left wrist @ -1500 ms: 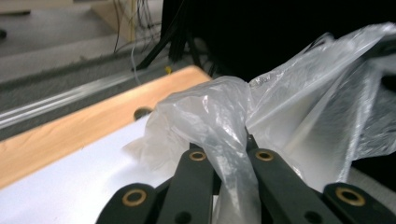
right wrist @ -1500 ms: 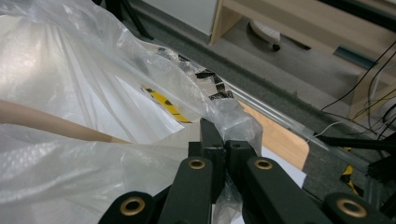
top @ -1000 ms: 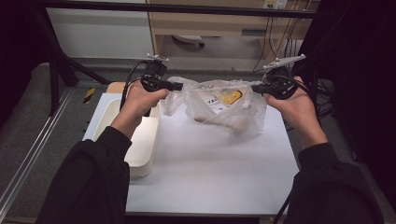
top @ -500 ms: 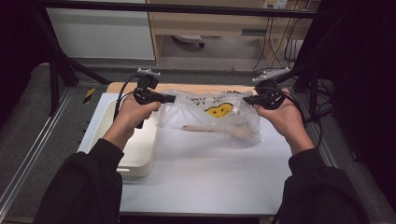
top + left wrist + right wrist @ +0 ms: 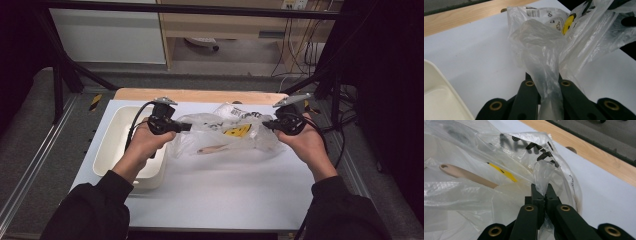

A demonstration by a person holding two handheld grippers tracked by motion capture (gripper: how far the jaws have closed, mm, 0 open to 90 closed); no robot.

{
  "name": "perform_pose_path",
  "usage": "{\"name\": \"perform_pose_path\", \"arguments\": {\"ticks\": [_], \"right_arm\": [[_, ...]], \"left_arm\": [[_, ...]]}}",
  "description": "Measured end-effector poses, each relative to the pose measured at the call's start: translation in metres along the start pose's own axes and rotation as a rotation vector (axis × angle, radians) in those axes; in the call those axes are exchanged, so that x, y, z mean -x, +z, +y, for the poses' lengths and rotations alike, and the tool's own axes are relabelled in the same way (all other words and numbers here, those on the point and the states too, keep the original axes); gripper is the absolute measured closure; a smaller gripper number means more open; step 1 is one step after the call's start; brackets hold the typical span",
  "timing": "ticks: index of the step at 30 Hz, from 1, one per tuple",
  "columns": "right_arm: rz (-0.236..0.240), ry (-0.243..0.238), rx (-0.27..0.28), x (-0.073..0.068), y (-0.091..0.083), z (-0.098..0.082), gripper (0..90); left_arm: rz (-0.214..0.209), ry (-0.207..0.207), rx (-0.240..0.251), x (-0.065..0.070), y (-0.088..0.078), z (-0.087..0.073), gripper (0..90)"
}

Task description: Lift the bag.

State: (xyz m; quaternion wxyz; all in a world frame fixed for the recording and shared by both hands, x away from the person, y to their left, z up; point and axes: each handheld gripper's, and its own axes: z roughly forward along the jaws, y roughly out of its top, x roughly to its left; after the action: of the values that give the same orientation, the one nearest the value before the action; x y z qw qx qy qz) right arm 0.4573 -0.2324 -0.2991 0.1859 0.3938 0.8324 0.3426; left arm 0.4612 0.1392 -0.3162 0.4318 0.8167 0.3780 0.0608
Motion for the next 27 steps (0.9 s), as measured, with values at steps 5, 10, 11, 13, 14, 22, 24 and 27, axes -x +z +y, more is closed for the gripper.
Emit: {"name": "perform_pose_path", "arguments": {"ticks": [5, 10, 11, 13, 14, 22, 24, 27], "right_arm": [[0.009, 0.013, -0.005, -0.004, 0.003, -0.020, 90.0], [0.028, 0.011, -0.007, -0.014, 0.009, -0.044, 90.0], [0.038, 0.011, -0.012, -0.017, 0.010, -0.049, 90.0], [0.047, 0.007, -0.012, -0.023, 0.012, -0.060, 90.0], [0.052, 0.007, -0.007, -0.025, 0.012, -0.065, 90.0], [0.073, 0.018, -0.003, -0.046, 0.016, -0.103, 90.0], [0.064, 0.010, -0.014, -0.052, 0.018, -0.112, 90.0], [0.072, 0.022, -0.001, -0.058, 0.016, -0.122, 90.0]], "left_arm": [[0.016, 0.034, -0.023, 0.018, 0.006, -0.020, 90.0], [0.030, 0.048, -0.044, 0.032, 0.010, -0.050, 90.0], [0.030, 0.051, -0.049, 0.034, 0.012, -0.056, 90.0], [0.030, 0.037, -0.050, 0.037, 0.014, -0.071, 90.0], [0.024, 0.030, -0.047, 0.039, 0.014, -0.078, 90.0], [0.042, 0.048, -0.043, 0.057, 0.016, -0.116, 89.8], [0.052, 0.061, -0.048, 0.061, 0.019, -0.124, 89.8], [0.062, 0.068, -0.054, 0.062, 0.023, -0.134, 89.7]]}}
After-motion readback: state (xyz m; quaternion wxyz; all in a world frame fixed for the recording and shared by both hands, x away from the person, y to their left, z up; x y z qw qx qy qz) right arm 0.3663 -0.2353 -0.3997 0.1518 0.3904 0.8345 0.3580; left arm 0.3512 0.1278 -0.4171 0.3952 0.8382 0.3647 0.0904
